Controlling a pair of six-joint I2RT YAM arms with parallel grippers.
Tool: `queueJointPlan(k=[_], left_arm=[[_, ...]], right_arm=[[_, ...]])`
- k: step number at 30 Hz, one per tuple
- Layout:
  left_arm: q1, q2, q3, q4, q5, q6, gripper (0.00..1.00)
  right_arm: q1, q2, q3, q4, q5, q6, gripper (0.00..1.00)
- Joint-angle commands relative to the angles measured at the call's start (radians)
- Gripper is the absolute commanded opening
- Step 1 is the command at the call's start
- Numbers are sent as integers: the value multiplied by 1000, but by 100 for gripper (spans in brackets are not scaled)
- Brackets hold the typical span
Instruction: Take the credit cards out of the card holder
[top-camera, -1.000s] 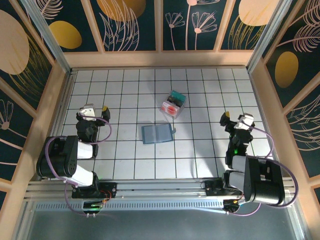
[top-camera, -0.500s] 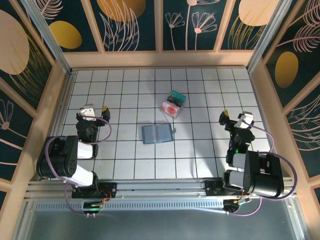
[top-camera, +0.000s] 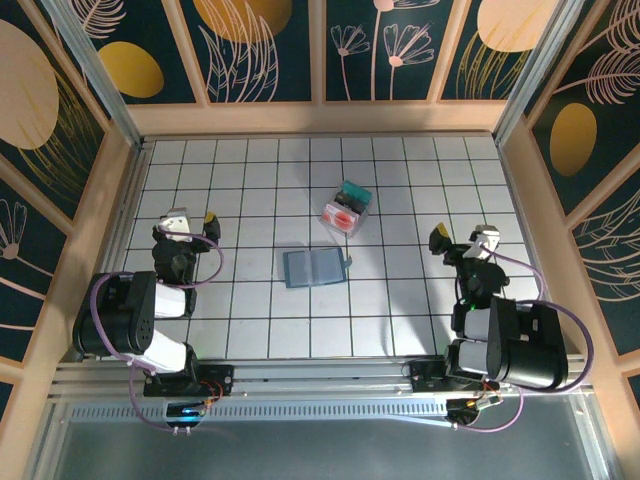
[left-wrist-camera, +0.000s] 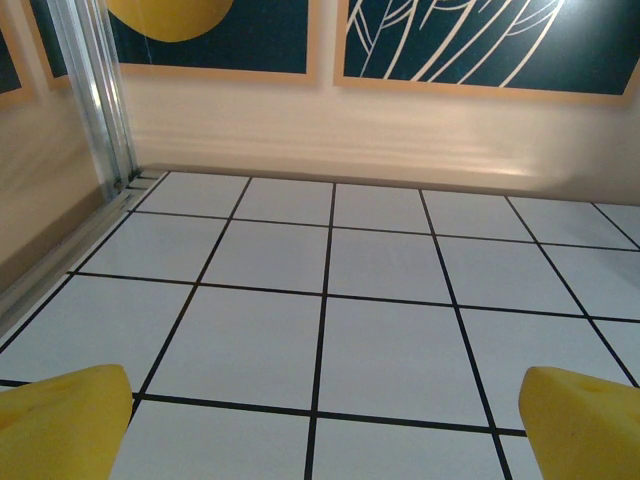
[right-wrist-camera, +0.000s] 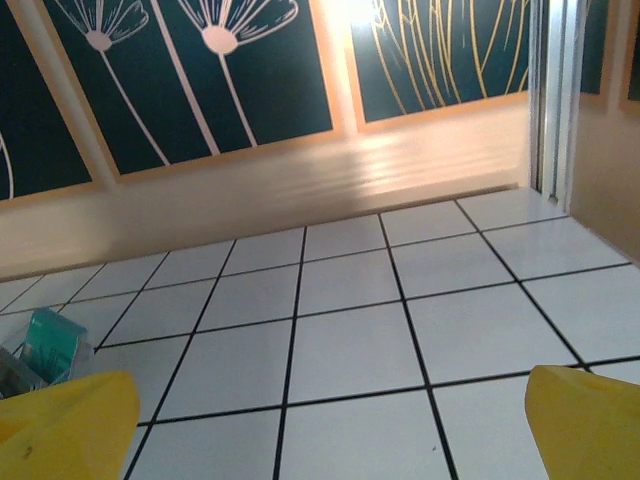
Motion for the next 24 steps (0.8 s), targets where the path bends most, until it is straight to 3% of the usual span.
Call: queueJointPlan(k=[1,9,14,17,19,24], left_arm=[[3,3,7,20,2,-16,99],[3,4,6,21,2,-15,99],[3,3,6,21,1,-15,99],[3,3,7,21,1,-15,99],[4,3,6,21,1,-15,99],[3,3,7,20,1,-14,99]], right_arm=[[-7,54,17,124,-40,18,99],[-9,305,34,323,-83,13,99],[-11,291,74,240,-106,8,99],[21,272,156,58,-146,-51,99],[88,258,182,-21,-76,-112,99],[70,263,181,-12,-103,-98,99]])
